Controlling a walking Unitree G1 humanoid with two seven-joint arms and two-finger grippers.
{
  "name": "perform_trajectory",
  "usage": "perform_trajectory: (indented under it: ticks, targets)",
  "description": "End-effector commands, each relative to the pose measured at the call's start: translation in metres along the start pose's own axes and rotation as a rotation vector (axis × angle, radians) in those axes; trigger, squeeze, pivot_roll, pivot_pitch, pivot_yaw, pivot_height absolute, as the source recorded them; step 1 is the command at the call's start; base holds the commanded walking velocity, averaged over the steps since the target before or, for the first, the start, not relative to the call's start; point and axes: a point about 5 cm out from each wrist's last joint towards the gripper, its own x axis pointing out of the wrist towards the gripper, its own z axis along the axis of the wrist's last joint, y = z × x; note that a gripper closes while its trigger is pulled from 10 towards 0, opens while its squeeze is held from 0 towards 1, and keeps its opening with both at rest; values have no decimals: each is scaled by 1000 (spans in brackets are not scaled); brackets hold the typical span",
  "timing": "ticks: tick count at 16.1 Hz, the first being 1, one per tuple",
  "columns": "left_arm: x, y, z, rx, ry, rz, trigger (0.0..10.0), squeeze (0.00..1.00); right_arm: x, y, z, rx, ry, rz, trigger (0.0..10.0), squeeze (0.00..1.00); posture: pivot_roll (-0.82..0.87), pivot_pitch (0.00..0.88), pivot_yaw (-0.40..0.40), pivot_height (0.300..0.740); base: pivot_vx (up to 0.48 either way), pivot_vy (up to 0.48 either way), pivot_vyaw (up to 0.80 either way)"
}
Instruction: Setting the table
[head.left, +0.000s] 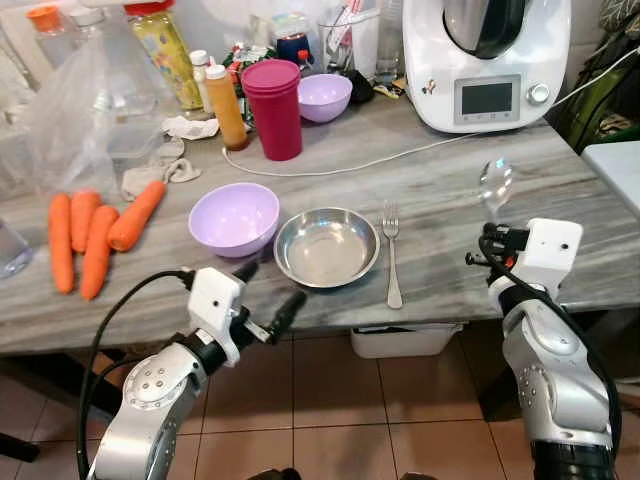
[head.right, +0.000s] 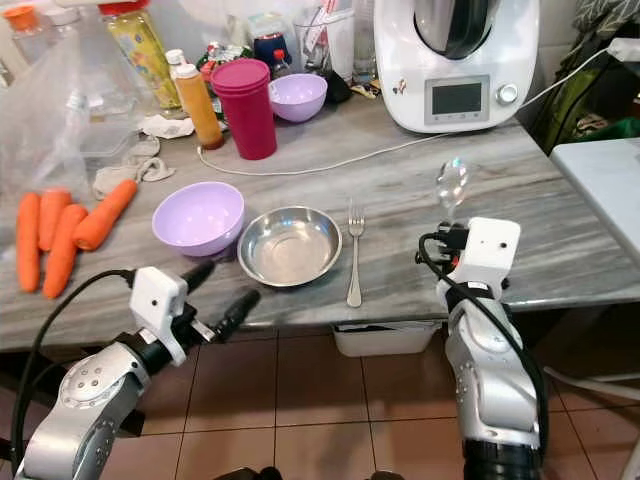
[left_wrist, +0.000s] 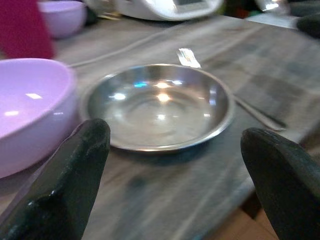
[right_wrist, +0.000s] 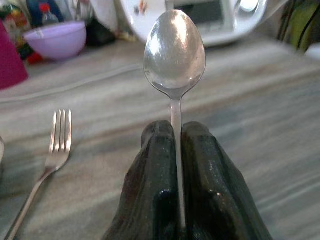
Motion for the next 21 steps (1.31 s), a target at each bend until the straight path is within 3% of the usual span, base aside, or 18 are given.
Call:
perform_trajectory:
  ticks: [1,6,10,11,18,21]
  targets:
    - [-3,-3,2,13,10,-68,10000,0,6,0,-1,25,32,35,10000,0,-223,100,88,740,0,0,0]
    - [-12,-1,-3,7,27,-128,10000,0,16,17,-21,89,158,161,10000,0,-212,105,81,740,0,0,0]
    - [-14,0,-9,-5,29,-144,10000,0,19,28,-26,103,186,231,10000,0,-209,107,77,740,0,0,0]
    - [-14,-1,-9,-7,28,-143,10000,0,20,29,-27,103,191,238,10000,1000,-208,107,77,740,0,0,0]
    - [-13,-6,-18,-19,32,-142,10000,0,23,25,-29,97,191,236,10000,1000,-209,110,80,740,0,0,0]
    - [-8,-2,-16,-3,5,-106,10000,0,18,35,-8,64,83,279,10000,1000,-205,107,76,740,0,0,0]
